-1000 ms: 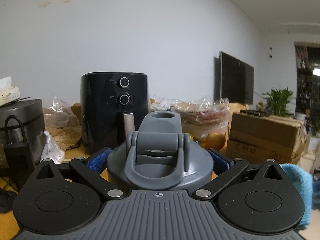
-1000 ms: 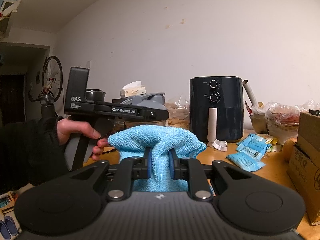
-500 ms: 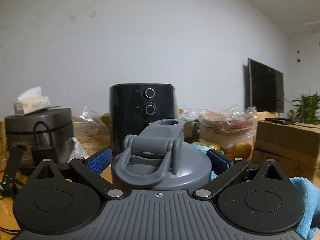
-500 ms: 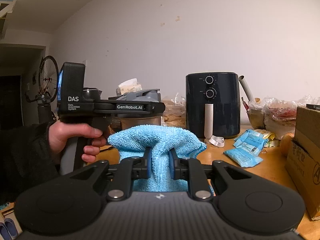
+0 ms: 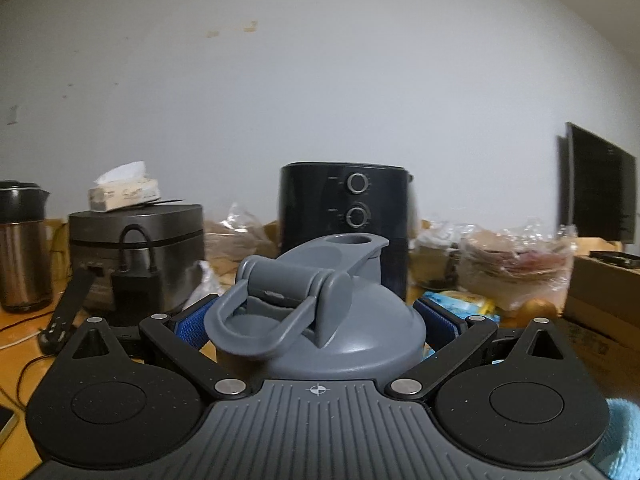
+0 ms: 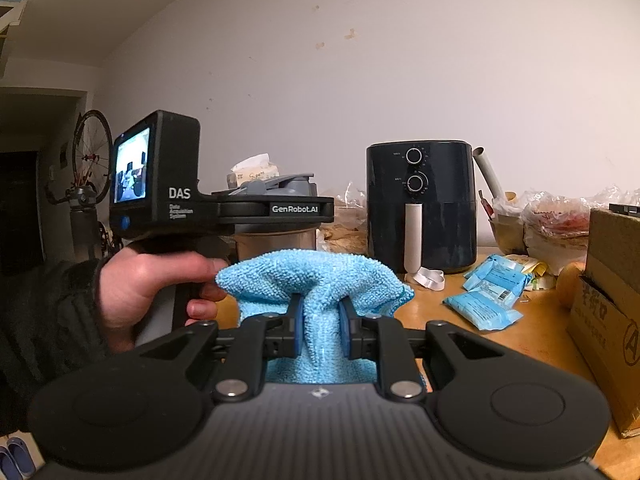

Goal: Clean container
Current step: 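Rotate the shaker bottle with the left tool, turning its lid handle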

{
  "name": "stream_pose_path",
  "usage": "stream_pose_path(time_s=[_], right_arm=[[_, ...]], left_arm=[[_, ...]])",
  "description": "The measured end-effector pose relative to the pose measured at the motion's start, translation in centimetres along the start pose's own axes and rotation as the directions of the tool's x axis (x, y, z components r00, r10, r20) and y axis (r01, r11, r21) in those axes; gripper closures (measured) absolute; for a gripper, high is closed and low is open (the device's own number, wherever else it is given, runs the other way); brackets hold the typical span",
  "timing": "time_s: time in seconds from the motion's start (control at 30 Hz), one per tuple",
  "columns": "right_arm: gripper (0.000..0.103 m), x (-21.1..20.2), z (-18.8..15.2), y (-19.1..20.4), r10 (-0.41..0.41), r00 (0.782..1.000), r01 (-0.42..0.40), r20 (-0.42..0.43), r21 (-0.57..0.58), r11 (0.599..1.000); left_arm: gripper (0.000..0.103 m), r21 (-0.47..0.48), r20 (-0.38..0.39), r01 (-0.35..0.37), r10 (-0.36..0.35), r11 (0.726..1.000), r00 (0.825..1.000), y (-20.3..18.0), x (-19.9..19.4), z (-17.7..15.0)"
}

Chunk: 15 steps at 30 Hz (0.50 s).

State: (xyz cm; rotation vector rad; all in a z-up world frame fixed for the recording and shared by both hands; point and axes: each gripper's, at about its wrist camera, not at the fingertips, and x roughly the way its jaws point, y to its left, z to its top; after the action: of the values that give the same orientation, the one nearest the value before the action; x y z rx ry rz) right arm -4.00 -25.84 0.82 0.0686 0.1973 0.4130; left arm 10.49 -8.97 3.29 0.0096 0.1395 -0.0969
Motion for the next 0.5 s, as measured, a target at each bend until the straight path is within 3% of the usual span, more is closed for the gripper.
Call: stream_pose_path(time_s=[0.23,0.5], right_arm=[[0.088,0.0,0.0,0.0,-0.001,1.000,0.001,-0.004,0.002,1.000],[0.088,0.0,-0.1,-0.2,-0.007,1.000,0.007,-0.009,0.008,1.000]], left_arm=[[0.000,-0.031,-0.001,-0.094,0.094,0.995,0.996,-0.8,0.0,0.1],[0.000,-0.038,0.006,-0.142,0.143,0.989,0.990,-1.5,0.1,0.1]])
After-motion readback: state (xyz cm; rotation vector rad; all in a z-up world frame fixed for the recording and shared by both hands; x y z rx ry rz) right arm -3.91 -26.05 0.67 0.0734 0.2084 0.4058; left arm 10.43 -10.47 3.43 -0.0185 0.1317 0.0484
